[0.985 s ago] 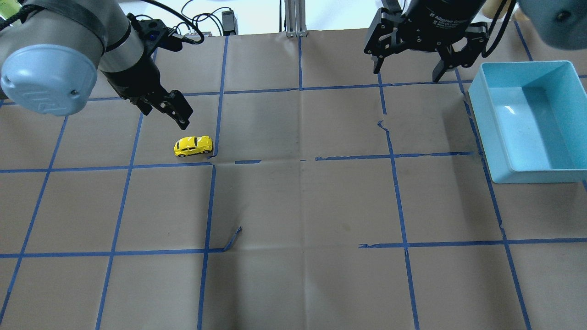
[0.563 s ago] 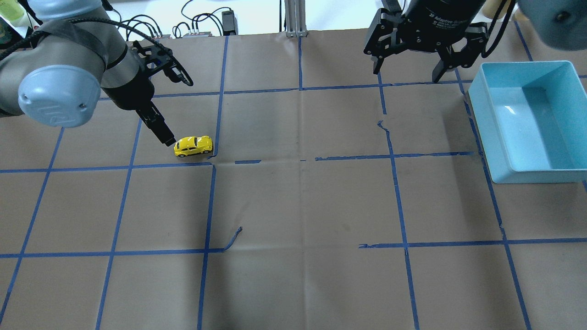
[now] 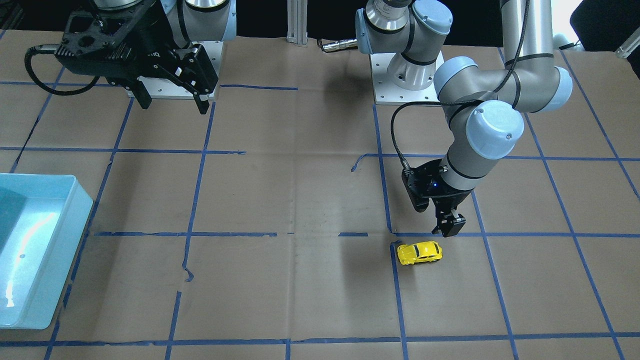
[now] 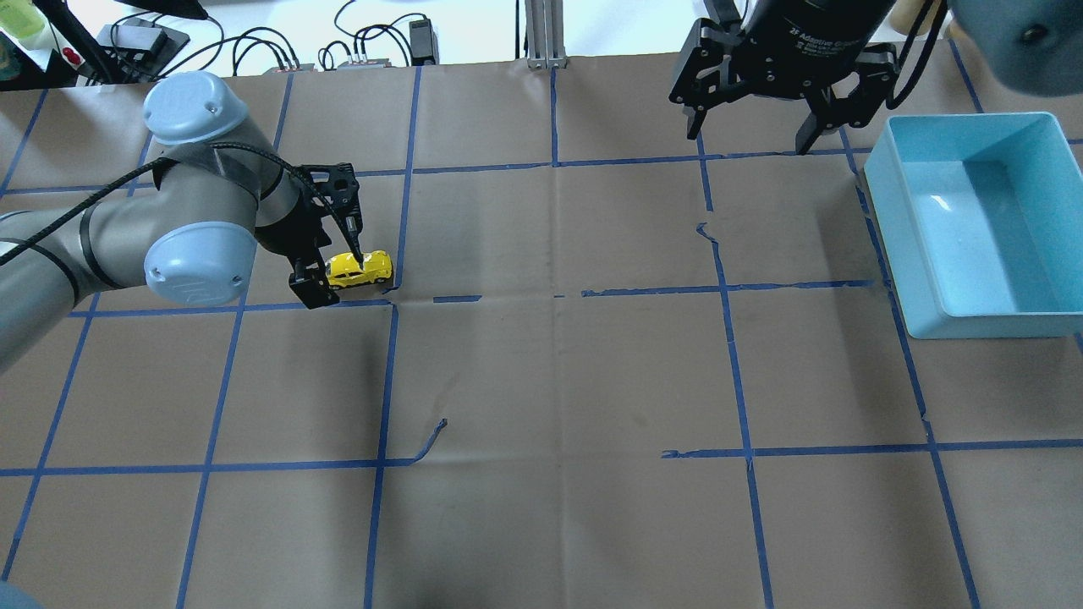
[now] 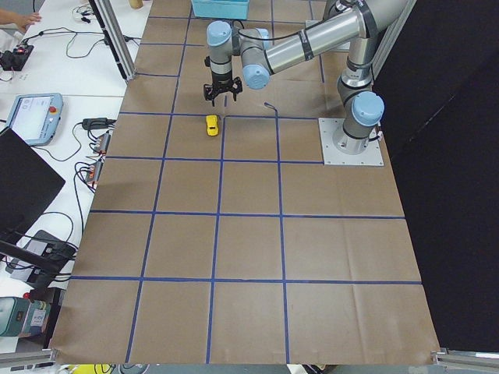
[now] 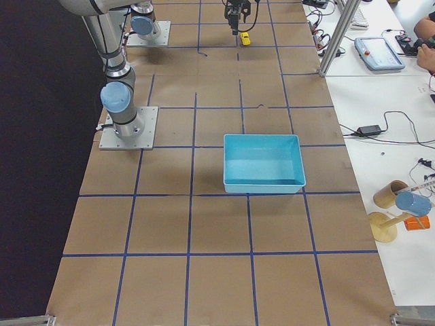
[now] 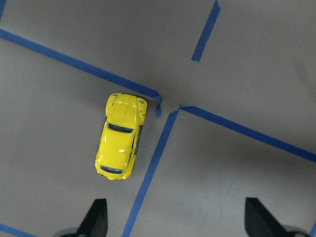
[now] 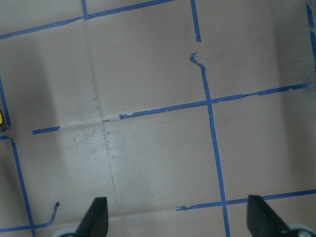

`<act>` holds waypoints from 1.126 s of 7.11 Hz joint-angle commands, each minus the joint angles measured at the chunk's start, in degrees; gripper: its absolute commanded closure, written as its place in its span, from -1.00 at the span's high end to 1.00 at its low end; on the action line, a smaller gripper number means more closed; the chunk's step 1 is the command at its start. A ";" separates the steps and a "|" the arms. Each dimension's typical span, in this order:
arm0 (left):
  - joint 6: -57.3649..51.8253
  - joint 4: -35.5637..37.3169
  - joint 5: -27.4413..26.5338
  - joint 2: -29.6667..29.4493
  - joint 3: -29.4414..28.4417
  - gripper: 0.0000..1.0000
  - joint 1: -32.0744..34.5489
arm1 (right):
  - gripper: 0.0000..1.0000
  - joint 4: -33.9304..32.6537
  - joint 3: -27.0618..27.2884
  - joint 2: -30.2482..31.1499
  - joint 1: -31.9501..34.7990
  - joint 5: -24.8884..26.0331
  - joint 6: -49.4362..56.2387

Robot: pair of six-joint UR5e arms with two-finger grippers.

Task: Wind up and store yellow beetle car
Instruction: 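Lower the left gripper over the yellow car and grip it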

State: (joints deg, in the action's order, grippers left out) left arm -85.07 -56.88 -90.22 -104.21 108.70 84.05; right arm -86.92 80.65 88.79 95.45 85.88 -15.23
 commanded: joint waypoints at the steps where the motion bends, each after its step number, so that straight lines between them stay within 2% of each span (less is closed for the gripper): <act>1: -9.73 0.90 -0.22 -0.91 0.29 0.96 -0.02 | 1.00 0.00 0.03 -0.02 0.00 0.08 0.02; 3: -11.86 3.60 -0.31 -2.57 -0.50 0.97 -0.20 | 1.00 0.00 0.03 -0.20 0.00 0.08 0.37; 4: -11.26 3.88 -0.31 -3.80 -1.20 0.97 -0.37 | 1.00 -0.09 -0.06 -0.46 0.00 -0.01 3.33; 6: -10.29 3.80 -0.31 -6.34 -5.23 0.97 -0.55 | 1.00 0.00 0.03 -0.03 0.00 0.08 3.63; 8: -10.72 3.80 0.13 -10.21 -6.57 0.97 -0.20 | 1.00 -0.09 0.47 -0.02 0.00 0.08 3.54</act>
State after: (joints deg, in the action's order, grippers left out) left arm -95.48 -53.10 -90.33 -112.28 102.94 83.67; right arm -86.99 80.98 88.72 95.45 85.95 -11.71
